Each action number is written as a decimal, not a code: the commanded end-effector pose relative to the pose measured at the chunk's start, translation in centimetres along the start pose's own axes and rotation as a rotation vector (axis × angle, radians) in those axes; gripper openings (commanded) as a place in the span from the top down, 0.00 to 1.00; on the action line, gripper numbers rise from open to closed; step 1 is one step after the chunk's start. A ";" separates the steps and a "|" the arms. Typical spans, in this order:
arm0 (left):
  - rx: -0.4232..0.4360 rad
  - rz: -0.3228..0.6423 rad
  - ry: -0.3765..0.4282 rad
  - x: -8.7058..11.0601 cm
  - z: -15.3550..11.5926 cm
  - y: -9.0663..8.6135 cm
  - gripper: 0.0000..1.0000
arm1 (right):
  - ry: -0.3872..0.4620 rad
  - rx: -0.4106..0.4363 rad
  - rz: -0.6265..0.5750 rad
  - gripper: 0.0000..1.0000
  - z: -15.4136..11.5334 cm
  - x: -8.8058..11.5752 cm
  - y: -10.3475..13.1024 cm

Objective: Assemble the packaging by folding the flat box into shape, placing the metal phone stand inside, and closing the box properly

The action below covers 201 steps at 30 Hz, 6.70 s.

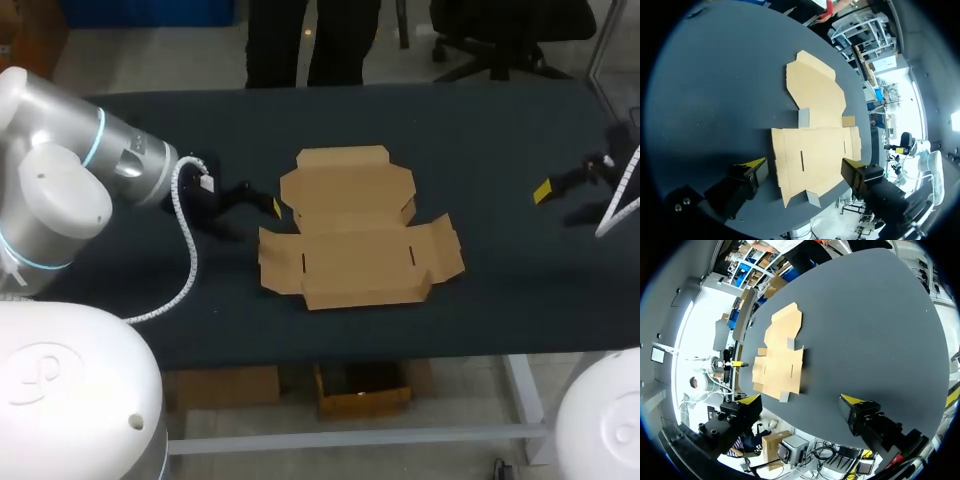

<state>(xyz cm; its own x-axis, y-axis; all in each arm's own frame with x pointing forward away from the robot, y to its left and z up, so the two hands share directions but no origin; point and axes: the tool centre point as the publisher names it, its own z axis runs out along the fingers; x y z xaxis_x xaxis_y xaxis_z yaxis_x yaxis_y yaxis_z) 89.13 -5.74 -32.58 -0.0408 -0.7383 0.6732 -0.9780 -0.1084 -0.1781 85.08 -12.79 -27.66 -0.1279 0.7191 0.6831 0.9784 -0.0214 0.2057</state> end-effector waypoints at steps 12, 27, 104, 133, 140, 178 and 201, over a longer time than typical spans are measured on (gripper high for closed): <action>-0.011 -0.017 0.044 1.4 -2.1 -3.2 0.00 | 0.078 0.043 -0.046 0.00 2.0 0.9 4.2; -0.011 -0.017 0.044 1.4 -2.1 -3.2 0.00 | 0.078 0.043 -0.046 0.00 2.0 0.9 4.2; 0.066 0.123 0.065 1.4 -5.0 -13.0 0.00 | 0.222 0.139 0.030 0.51 21.0 1.9 16.3; 0.067 0.115 0.088 0.2 -5.5 -13.5 0.00 | 0.169 0.094 0.158 0.60 23.7 0.5 16.8; 0.074 0.114 0.089 -0.2 -5.9 -13.3 0.00 | 0.183 0.085 0.179 0.63 24.4 0.6 16.9; 0.067 0.099 0.133 -1.9 -6.4 -13.2 0.00 | 0.377 0.013 0.089 1.00 25.6 4.0 16.3; 0.053 0.138 0.149 -1.4 -6.1 -13.5 0.00 | 0.497 -0.051 -0.163 1.00 22.1 7.7 16.8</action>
<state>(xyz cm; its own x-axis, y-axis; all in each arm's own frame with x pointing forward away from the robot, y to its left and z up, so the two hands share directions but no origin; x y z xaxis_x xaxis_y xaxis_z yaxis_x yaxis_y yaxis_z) 101.07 0.74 -26.73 -0.2073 -0.6436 0.7367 -0.9483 -0.0530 -0.3130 103.80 7.86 -34.13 -0.3495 0.3121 0.8834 0.9316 0.0153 0.3632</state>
